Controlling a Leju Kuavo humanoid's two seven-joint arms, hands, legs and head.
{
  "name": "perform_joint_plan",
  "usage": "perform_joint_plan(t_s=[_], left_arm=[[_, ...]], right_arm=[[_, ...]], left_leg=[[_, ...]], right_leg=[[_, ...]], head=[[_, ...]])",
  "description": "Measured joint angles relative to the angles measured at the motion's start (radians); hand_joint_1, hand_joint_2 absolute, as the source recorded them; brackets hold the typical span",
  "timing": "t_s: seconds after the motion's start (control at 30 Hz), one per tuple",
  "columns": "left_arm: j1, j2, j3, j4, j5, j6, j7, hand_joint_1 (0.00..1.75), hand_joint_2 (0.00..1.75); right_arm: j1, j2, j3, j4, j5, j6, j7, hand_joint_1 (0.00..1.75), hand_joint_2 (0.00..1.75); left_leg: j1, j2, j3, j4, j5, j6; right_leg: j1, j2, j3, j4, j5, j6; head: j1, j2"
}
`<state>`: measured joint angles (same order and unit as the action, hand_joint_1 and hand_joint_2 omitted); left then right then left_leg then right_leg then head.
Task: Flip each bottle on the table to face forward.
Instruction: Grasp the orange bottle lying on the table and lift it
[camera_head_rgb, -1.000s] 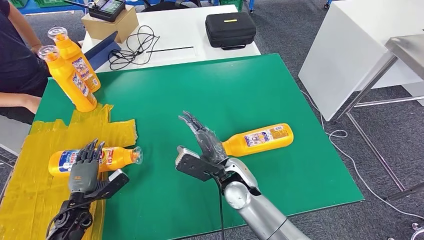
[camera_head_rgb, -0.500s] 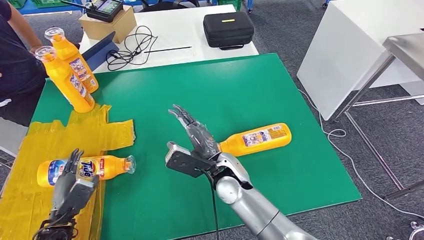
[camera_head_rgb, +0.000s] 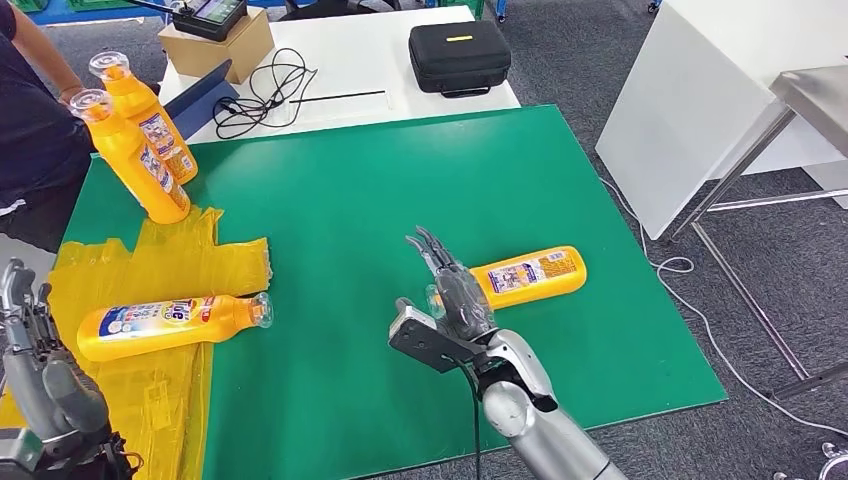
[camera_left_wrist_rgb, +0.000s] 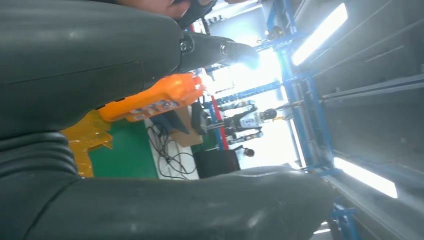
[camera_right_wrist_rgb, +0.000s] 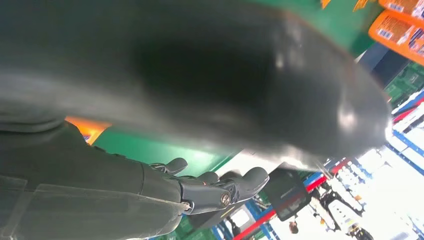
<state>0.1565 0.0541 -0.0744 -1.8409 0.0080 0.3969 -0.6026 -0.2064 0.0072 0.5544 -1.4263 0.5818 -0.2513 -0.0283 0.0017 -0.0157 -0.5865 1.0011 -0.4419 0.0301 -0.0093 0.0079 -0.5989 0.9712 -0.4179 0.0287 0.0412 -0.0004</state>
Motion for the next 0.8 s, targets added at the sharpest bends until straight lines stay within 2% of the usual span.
perform_joint_plan(t_s=[0.03,0.17,0.27,0.5,0.67,0.8], left_arm=[[0.004,0.0,0.0,-0.01,0.009,-0.003,-0.003,0.0,0.0],[0.032,-0.001,0.001,-0.053,0.062,-0.021,-0.016,0.0,0.0],[0.06,-0.002,0.006,-0.084,0.08,-0.028,-0.025,0.0,0.0],[0.079,-0.007,0.011,-0.113,0.088,-0.042,-0.027,0.0,0.0],[0.064,-0.018,0.023,-0.107,0.096,-0.087,-0.026,0.0,0.0],[0.037,-0.027,0.032,-0.091,0.102,-0.105,-0.027,0.0,0.0]], right_arm=[[0.008,-0.005,-0.006,-0.013,0.016,0.005,0.01,0.0,1.75],[0.056,-0.04,-0.045,-0.081,0.148,0.092,0.081,0.0,1.75],[0.115,-0.083,-0.096,-0.154,0.275,0.158,0.102,0.0,1.75],[0.184,-0.137,-0.168,-0.257,0.397,0.196,0.11,0.0,1.75],[0.175,-0.218,-0.207,-0.271,0.517,0.252,0.102,0.0,1.75],[0.106,-0.269,-0.23,-0.2,0.549,0.285,0.054,0.0,1.75]], left_leg=[[0.0,0.0,0.0,0.0,0.0,0.0],[0.0,0.0,0.0,0.0,0.0,0.0],[0.0,0.0,0.0,0.0,0.0,0.0],[0.0,0.0,0.0,0.0,0.0,0.0],[0.0,0.0,0.0,0.0,0.0,0.001],[0.0,0.0,0.0,0.0,0.001,0.001]], right_leg=[[0.0,0.0,0.0,0.0,0.0,0.0],[0.001,0.0,0.0,0.0,0.0,0.0],[0.001,-0.001,0.0,0.0,0.0,0.0],[0.001,0.0,0.0,0.0,0.0,0.001],[0.0,0.0,0.001,0.0,0.0,0.001],[-0.001,0.0,0.001,0.0,0.001,0.001]], head=[[0.0,0.0],[0.0,0.0],[0.0,0.0],[0.0,0.0],[0.0,0.0],[0.0,0.0]])
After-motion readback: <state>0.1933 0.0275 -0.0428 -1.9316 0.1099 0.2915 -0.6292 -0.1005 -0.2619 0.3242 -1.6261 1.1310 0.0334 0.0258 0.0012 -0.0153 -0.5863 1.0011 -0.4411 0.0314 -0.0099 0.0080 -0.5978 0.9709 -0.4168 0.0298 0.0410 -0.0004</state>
